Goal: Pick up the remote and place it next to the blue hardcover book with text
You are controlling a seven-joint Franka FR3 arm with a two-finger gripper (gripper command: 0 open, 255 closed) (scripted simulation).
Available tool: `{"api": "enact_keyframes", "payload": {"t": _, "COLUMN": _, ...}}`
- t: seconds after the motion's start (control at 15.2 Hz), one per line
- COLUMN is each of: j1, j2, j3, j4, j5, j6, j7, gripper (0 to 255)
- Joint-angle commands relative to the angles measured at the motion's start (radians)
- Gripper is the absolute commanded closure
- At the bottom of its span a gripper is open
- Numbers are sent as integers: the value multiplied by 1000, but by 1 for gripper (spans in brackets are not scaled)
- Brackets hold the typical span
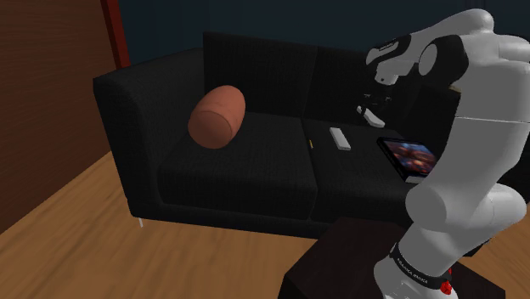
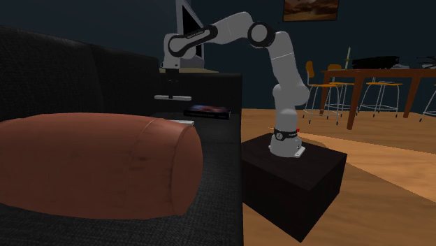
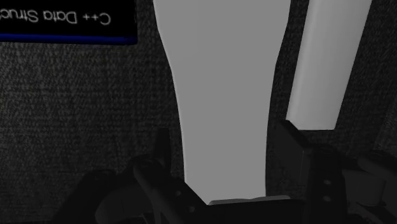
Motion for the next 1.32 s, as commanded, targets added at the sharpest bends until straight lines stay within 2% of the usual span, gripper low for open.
{"api": "enact_keyframes", "payload": {"t": 0.0, "j1": -37, "j2": 52, "j3": -8, "j4": 77, "j5": 22, "j6": -31, "j7": -44, "gripper": 255}}
{"api": "enact_keyframes", "payload": {"t": 0.46, "j1": -182, "j2": 271, "j3": -13, "j4": 407, "j5": 94, "j6": -156, "j7": -155, "gripper": 255}}
{"api": "enact_keyframes", "payload": {"t": 1.25, "j1": -170, "j2": 289, "j3": -5, "j4": 272, "j5": 106, "j6": -7, "j7": -171, "gripper": 255}}
